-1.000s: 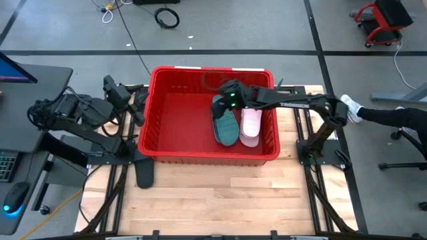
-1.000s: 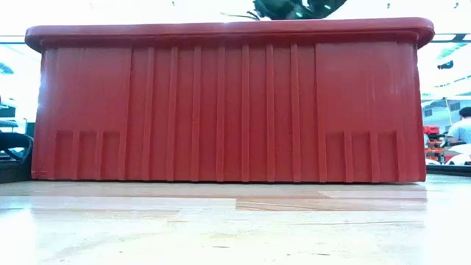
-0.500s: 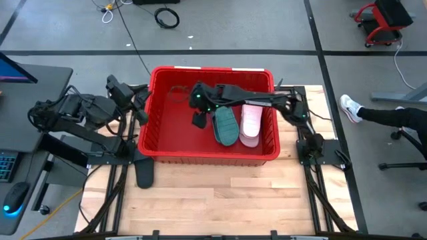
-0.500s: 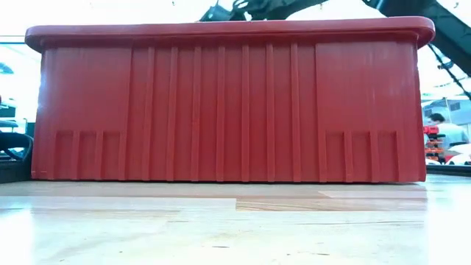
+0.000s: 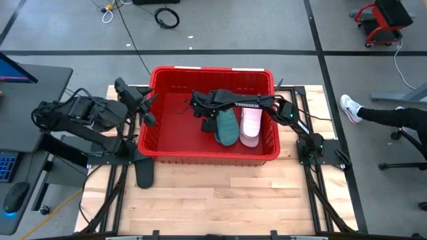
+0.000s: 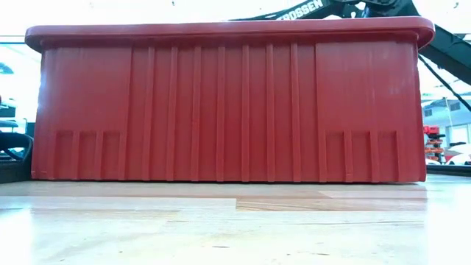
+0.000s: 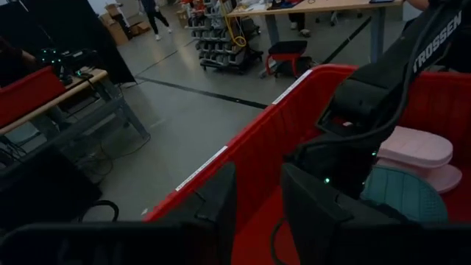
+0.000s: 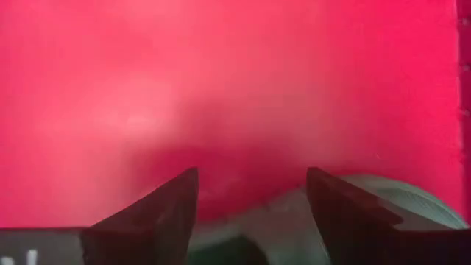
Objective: Pick and place slides into bin
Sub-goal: Put the green slide in the red bin, then put the top black slide in the red bin
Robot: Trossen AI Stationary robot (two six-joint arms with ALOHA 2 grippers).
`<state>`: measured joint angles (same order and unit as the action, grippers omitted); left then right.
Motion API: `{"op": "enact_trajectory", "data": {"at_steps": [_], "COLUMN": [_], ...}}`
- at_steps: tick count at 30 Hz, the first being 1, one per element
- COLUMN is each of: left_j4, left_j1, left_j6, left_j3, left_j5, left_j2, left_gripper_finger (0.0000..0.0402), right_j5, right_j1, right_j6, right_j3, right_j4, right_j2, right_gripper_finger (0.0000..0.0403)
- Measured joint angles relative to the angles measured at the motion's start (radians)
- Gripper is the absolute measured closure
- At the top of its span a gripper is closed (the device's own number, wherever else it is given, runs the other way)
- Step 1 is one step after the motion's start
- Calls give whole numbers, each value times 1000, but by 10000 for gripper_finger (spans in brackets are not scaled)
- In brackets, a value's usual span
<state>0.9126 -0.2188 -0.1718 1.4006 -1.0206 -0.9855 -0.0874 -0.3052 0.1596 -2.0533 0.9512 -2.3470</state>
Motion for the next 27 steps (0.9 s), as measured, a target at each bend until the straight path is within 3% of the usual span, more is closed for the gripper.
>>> {"op": "enact_trajectory", "data": {"at_steps": [5, 13, 18, 21, 27], "left_j4": [0, 2, 5, 37, 283], "left_j1": [0, 0, 0, 0, 0], "left_j6": [0, 0, -17, -115, -383], "left_j3": [0, 0, 0, 0, 0], "left_j5": [-1, 0, 75, 99, 91], "left_j2": [-3, -2, 9, 44, 149], "left_gripper_finger": [290, 296, 295, 301, 319], "right_j5": [-64, -63, -66, -65, -65], "right_j1": [-2, -35, -27, -14, 15], "right_j6": [59, 20, 21, 8, -78], "right_j3": [0, 0, 1, 1, 1], "right_j4": [46, 107, 90, 89, 25], "right_j2": [4, 10, 53, 98, 228], "right_gripper_finger": [144, 144, 144, 144, 144]}}
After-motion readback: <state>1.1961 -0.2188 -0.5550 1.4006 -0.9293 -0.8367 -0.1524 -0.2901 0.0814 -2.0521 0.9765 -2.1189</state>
